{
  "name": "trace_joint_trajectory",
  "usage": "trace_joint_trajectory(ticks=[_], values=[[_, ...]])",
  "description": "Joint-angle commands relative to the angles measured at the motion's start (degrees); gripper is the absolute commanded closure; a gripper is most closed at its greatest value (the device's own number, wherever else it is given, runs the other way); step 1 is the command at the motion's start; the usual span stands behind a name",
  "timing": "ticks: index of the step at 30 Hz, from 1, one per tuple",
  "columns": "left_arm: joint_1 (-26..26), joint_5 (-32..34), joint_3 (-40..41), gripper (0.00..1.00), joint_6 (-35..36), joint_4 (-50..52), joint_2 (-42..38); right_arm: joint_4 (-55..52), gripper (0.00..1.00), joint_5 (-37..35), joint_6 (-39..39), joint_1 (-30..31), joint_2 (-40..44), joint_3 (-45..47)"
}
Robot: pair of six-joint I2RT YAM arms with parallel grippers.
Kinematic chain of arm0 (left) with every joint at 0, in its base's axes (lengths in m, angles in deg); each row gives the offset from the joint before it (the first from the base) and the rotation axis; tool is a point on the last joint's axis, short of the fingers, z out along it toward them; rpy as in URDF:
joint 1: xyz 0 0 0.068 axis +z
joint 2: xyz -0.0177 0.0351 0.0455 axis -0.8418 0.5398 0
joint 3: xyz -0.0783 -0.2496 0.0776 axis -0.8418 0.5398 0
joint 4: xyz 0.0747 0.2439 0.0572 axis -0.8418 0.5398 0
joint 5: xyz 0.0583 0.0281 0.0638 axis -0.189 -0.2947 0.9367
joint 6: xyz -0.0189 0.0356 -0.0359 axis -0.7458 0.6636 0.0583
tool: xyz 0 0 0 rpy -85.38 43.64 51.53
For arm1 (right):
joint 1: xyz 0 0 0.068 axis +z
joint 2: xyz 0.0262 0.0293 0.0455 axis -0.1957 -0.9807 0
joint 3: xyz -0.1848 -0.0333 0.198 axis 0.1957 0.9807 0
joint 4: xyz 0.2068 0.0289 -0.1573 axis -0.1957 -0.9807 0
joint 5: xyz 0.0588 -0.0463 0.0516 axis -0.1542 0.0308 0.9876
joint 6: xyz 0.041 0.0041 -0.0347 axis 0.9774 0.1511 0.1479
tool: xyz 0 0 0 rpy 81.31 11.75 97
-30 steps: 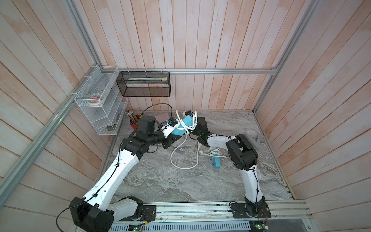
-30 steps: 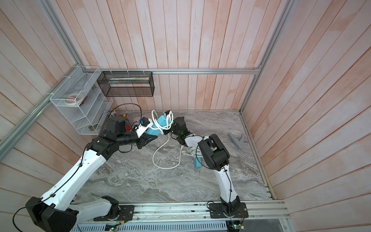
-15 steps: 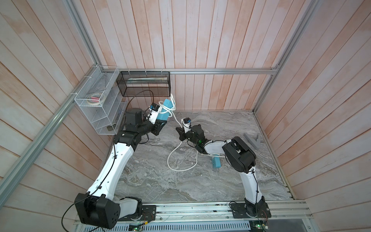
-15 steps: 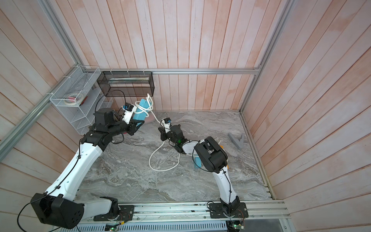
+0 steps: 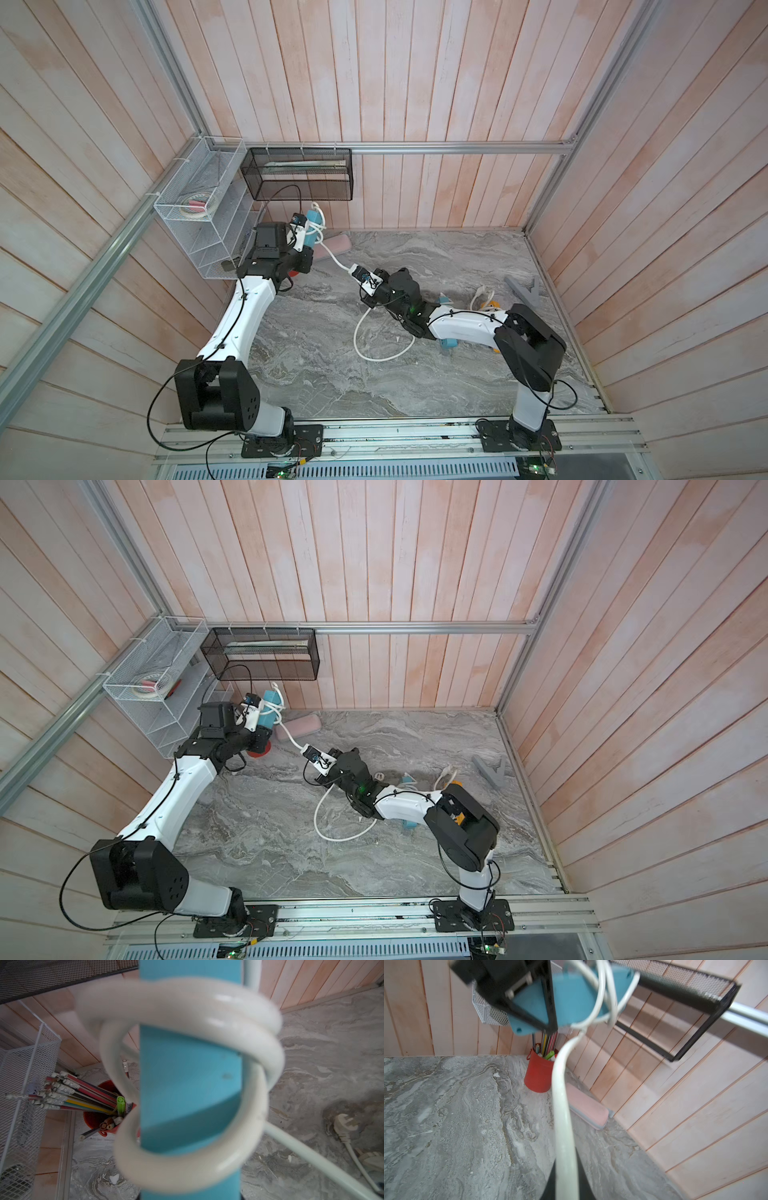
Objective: Wrap the cord around the power strip
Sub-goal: Wrap the power cord around the power strip.
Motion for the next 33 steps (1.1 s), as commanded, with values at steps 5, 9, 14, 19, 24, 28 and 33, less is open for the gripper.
trace_joint_trajectory(ticks=[5, 9, 14, 19, 24, 28, 33], values=[[-8.66, -1.78, 6.33, 1.0, 10.11, 1.34, -0.67, -13.8, 1.0, 10.65, -9.61, -5.36, 5.46, -12.91], [-16.65, -10.65, 7.78, 1.0, 18.63, 6.94, -2.48, -26.99, 1.0, 15.42, -14.76, -9.91, 1.55, -25.53], [-24.17, -21.12, 5.39, 1.0, 24.64, 16.11, -1.83, -45.72, 1.0, 24.98, -19.91, -16.13, -7.45, -44.28], [-25.12, -22.86, 4.36, 1.0, 24.93, 18.36, -3.69, -57.8, 1.0, 30.02, -19.9, -20.51, -18.65, -60.03], [-24.45, -33.54, 3.97, 1.0, 24.58, 14.14, -8.64, -54.09, 1.0, 41.86, -8.32, -21.95, -27.7, -68.54], [-20.46, -35.15, 0.79, 1.0, 20.51, 11.45, -10.3, -44.47, 0.94, 43.8, 1.46, -22.22, -28.86, -63.37], [-17.74, -37.53, 1.95, 1.0, 14.28, 3.36, -13.52, -17.33, 0.59, 39.57, 17.45, -22.36, -21.91, -41.22]])
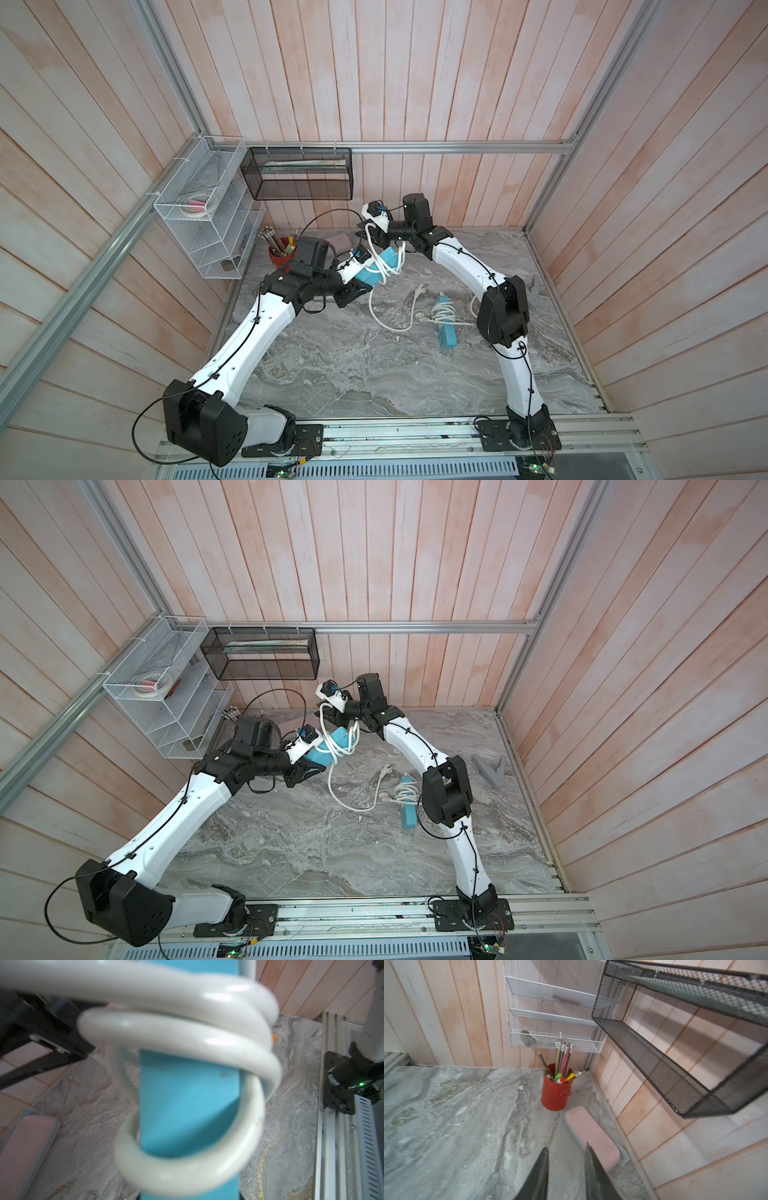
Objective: Wrap the cord around the power strip
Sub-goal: Wrap the power cord around the power strip.
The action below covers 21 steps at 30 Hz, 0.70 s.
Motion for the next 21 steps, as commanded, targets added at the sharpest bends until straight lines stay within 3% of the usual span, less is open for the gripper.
trace_joint_trajectory(ticks=[1, 6, 9, 16, 21], values=[[0.14, -9.4, -1.02, 1.0, -1.6, -7.28, -4.14, 24.95, 0.55, -6.57, 17.59, -1.87, 3.85, 13.8], [0.78, -8.02, -0.39, 1.0, -4.73, -10.92, -5.38, 29.23, 0.38, -16.53, 24.38, -1.39, 6.23, 22.52], [1.28, -6.47, 1.31, 1.0, -7.6, -15.13, -6.42, 31.16, 0.32, -18.09, 28.9, -0.89, 8.24, 28.21], [1.82, -4.29, 1.03, 1.0, -11.36, -19.7, -5.75, 37.94, 0.26, -26.05, 36.42, 1.62, 11.37, 39.05], [1.98, -1.99, 0.92, 1.0, -11.56, -20.34, -5.48, 37.17, 0.27, -28.95, 37.8, 2.1, 10.28, 40.71]])
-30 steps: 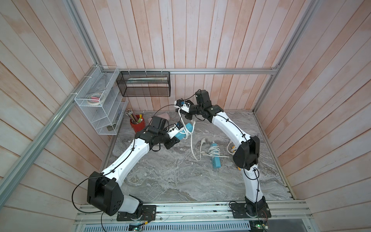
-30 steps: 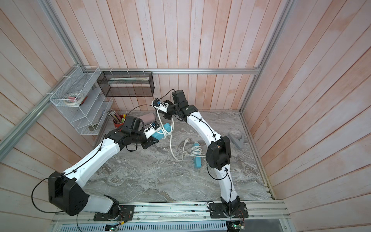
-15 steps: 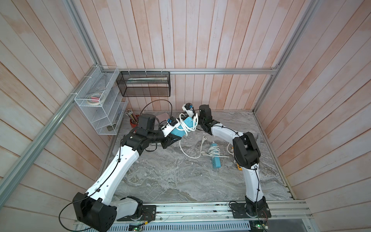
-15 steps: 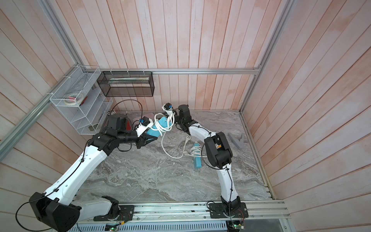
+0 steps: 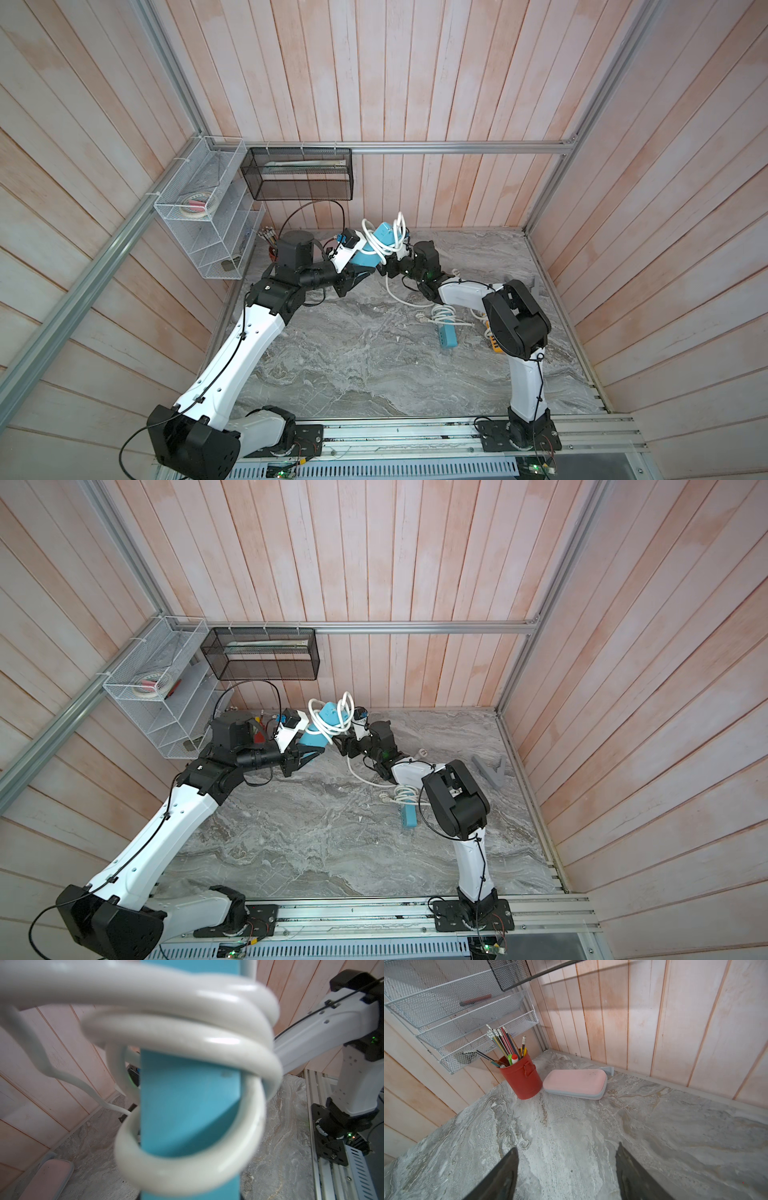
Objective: Wrap the cord around the power strip
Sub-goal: Wrap the power cord around the power strip.
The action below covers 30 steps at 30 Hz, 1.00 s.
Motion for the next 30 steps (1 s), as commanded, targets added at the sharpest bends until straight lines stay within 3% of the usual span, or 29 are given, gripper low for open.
trace_joint_trajectory(ticks=[1, 10, 14, 18, 21, 24, 25, 30], values=[[0.58, 1.82, -0.35, 1.0, -1.31, -5.72, -1.03, 2.32, 0.27, -4.24, 2.82, -0.03, 0.33, 1.45], [3.61, 5.98, 0.62, 1.0, -4.61, -9.37, -0.99, -0.84, 0.29, -5.55, -1.1, 1.22, 3.81, 7.59], [4.75, 7.31, 1.71, 1.0, -6.07, -12.54, -2.06, -3.11, 0.36, -6.35, -3.7, 1.7, 5.09, 9.48], [6.65, 12.13, 2.43, 1.0, -9.07, -14.85, -2.03, -5.66, 0.61, -7.97, -7.14, 1.95, 5.03, 9.66], [11.96, 15.99, 4.23, 1.0, -16.83, -20.06, -1.66, -8.02, 0.79, -10.45, -13.16, 2.65, 5.07, 8.45], [19.2, 11.86, 4.96, 1.0, -25.3, -24.81, 0.67, -12.53, 0.95, -14.26, -22.72, 4.09, 4.58, 4.88], [19.91, 12.07, 4.31, 1.0, -25.26, -24.69, 1.63, -14.24, 1.0, -15.91, -26.56, 4.78, 4.33, 3.46], [19.99, 23.11, -0.64, 1.0, -16.3, -17.94, 6.95, -18.95, 1.0, -21.43, -40.25, 7.05, 4.99, 0.0]])
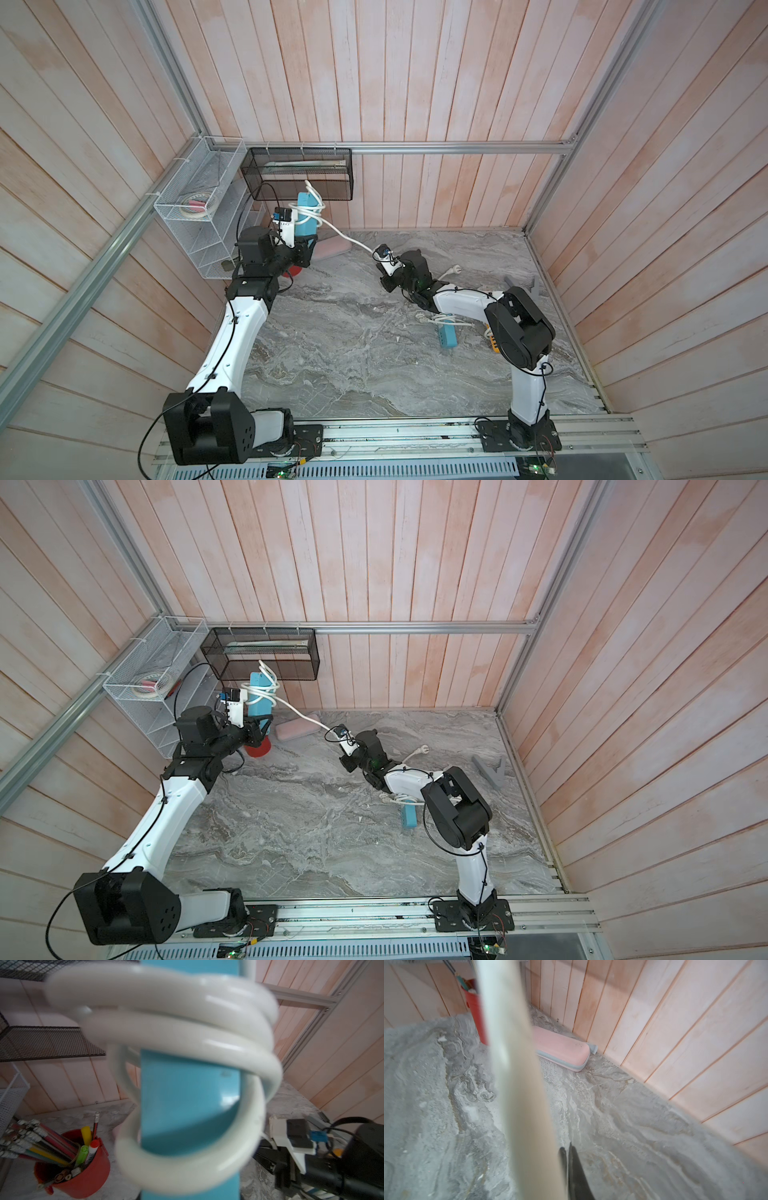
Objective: Wrap the cord around the power strip
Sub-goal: Wrap the power cord around the power strip.
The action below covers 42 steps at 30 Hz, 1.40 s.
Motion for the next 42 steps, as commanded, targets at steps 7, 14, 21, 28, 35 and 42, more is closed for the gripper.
trace_joint_trajectory(ticks=[7, 14, 21, 28, 35, 42], values=[[-4.19, 22.89, -8.02, 1.0, 20.5, 8.18, 8.58, -7.25, 1.0, -1.49, -25.93, 3.73, 8.21, -1.03], [-9.31, 18.31, -8.38, 1.0, 31.38, 13.72, 11.4, -20.53, 1.0, 13.11, -27.18, 3.07, 10.5, -13.11], [-17.54, 7.84, -6.24, 1.0, 46.56, 28.99, 13.08, -38.27, 1.0, 21.66, -30.39, -1.23, 3.33, -34.91], [-23.43, -3.2, -8.5, 1.0, 49.28, 37.02, 10.62, -41.59, 1.0, 34.29, -25.0, -8.25, -9.29, -55.11], [-24.28, -15.29, -6.85, 1.0, 46.83, 32.15, 1.0, -28.96, 1.0, 45.85, -7.96, -8.65, -19.07, -58.42], [-21.56, -16.43, -5.99, 1.0, 33.86, 19.13, -4.11, -3.79, 0.73, 44.57, 15.2, -8.21, -22.49, -48.62]])
